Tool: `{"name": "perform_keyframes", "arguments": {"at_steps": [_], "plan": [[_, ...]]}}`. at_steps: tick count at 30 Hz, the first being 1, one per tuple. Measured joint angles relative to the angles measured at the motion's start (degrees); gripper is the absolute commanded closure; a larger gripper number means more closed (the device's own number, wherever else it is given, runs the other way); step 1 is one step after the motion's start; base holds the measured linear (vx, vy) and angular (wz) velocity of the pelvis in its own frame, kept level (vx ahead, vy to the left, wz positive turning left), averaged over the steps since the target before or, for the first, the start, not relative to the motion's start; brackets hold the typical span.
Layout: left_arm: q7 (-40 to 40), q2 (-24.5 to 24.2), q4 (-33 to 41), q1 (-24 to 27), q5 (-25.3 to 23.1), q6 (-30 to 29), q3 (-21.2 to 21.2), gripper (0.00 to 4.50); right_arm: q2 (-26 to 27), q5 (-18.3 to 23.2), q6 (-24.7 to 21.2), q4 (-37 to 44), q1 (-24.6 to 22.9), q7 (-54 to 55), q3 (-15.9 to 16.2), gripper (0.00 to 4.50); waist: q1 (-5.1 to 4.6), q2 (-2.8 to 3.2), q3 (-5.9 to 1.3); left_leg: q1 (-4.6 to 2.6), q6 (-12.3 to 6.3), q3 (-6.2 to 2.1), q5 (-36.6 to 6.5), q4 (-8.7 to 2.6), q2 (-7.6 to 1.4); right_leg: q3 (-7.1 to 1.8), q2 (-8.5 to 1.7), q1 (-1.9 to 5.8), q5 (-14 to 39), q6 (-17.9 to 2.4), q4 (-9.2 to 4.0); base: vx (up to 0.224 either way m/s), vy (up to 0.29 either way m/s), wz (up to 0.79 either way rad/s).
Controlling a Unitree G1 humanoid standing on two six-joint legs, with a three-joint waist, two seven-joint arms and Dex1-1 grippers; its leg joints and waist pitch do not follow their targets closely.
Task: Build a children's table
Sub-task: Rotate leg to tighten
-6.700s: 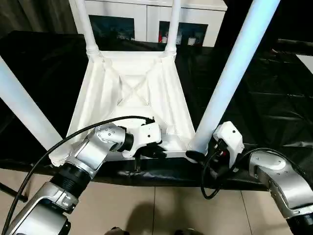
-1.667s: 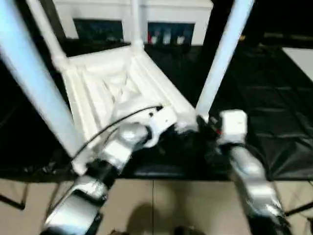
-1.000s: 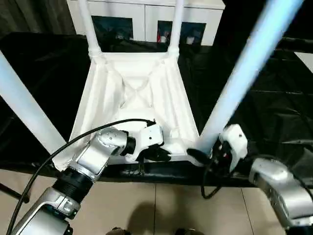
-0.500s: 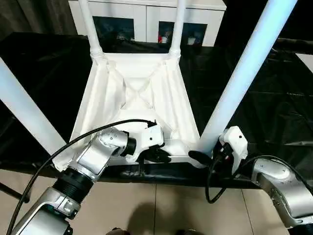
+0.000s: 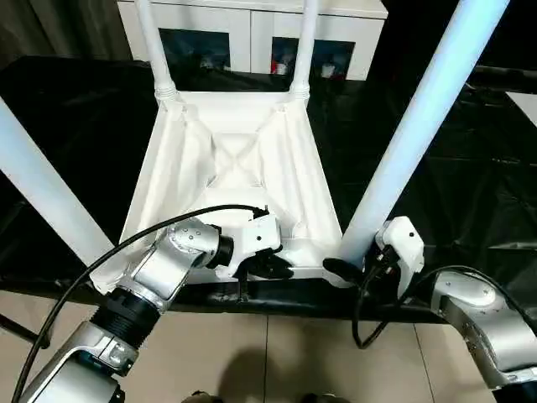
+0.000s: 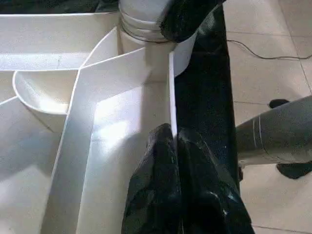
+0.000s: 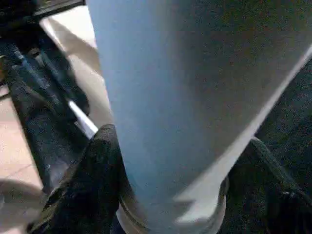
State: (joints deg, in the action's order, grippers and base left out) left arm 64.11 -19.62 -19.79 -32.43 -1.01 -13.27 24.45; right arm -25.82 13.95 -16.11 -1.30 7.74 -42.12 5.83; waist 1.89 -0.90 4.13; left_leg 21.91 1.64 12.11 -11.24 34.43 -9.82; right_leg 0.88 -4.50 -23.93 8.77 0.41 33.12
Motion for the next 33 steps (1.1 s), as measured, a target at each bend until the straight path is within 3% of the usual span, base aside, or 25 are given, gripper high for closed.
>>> {"name": "perform_keyframes", "arguments": {"at_steps": [4,9,11,15,19,22,25,28,29,33], "plan": [[-7.3,5.3,-6.0,-2.8,-1.1,-1.7,-1.7,4.5,8.1,-1.3,-0.3,-4.1,2.0,12.1,-3.4,1.84,-0.31,-0.1,0.05,0.04,0.01,0.0,0.0,0.09,0.02,-0.04,0.0,-0.03,0.0,0.1,-0.04,0.0,0.0,0.0],[-15.4,10.7,-14.2,-7.2,-1.8,-3.0,-2.9,4.5,17.0,-3.1,0.3,-10.8,7.4,26.8,-6.7,1.85,-1.49,-0.12,0.07,0.06,0.04,-0.03,0.0,0.08,0.07,-0.03,-0.04,-0.08,0.1,0.2,-0.1,0.0,0.0,0.0],[-17.2,12.1,-16.2,-8.3,-1.8,-3.4,-3.4,4.5,19.0,-3.4,0.9,-13.0,9.0,30.4,-7.5,1.86,-1.7,-0.13,0.07,0.06,0.04,-0.08,0.0,0.08,0.06,0.01,-0.04,-0.06,0.1,0.2,-0.1,0.0,0.0,0.0],[-24.8,16.5,-24.7,-13.2,-2.4,-3.8,-4.4,4.5,24.5,-5.4,3.3,-22.8,16.7,42.3,-10.9,1.89,-2.02,-0.13,0.07,0.07,0.05,-0.08,0.0,0.09,0.1,-0.01,-0.04,-0.07,0.1,0.2,-0.14,0.0,0.0,0.0],[-27.5,18.3,-29.0,-15.0,-2.7,-1.5,-5.1,4.5,26.3,-6.5,6.5,-27.4,19.6,47.2,-12.4,1.9,-1.93,-0.13,0.06,0.09,0.04,-0.08,0.0,0.08,0.11,-0.01,-0.05,-0.05,0.1,0.2,-0.16,0.0,0.0,0.0],[-27.7,18.5,-29.4,-15.1,-2.8,-0.6,-5.2,4.5,26.3,-6.9,8.3,-28.3,19.5,46.7,-12.6,1.9,-1.8,-0.14,0.06,0.09,0.04,-0.08,0.0,0.08,0.1,0.0,-0.05,-0.03,0.1,0.2,-0.15,0.0,0.0,0.0],[-28.3,18.2,-29.6,-15.1,-3.8,0.8,-5.1,4.5,26.9,-6.0,9.8,-27.2,18.4,44.7,-13.1,1.2,-1.76,-0.13,0.06,0.11,0.04,-0.08,0.0,0.08,0.09,0.0,-0.05,-0.05,0.0,0.1,-0.12,0.0,0.0,0.0],[-31.9,16.6,-30.5,-16.1,-4.9,1.8,-5.7,4.5,29.0,-5.1,9.8,-23.6,14.7,41.7,-10.3,0.91,-3.27,-0.21,0.11,0.24,0.12,-0.23,0.1,0.07,0.07,0.13,-0.02,-0.45,-0.1,0.1,-0.13,0.0,0.0,0.0],[-32.0,16.2,-30.5,-16.1,-4.9,2.3,-5.8,4.5,28.9,-5.1,9.3,-22.8,13.5,40.8,-9.4,0.91,-3.3,-0.22,0.12,0.39,0.24,-0.35,0.2,0.08,0.1,0.19,-0.02,-0.6,-0.3,0.1,-0.12,0.015,0.005,-0.23],[-27.0,13.9,-24.7,-13.6,-5.4,2.6,-5.0,4.5,23.7,-4.8,7.2,-14.3,9.1,36.0,-7.3,0.47,-2.3,-0.18,0.1,0.52,0.16,-0.4,0.2,-0.01,0.02,0.26,0.02,-1.03,-0.7,-0.1,-0.01,0.03,-0.008,0.01]]}}
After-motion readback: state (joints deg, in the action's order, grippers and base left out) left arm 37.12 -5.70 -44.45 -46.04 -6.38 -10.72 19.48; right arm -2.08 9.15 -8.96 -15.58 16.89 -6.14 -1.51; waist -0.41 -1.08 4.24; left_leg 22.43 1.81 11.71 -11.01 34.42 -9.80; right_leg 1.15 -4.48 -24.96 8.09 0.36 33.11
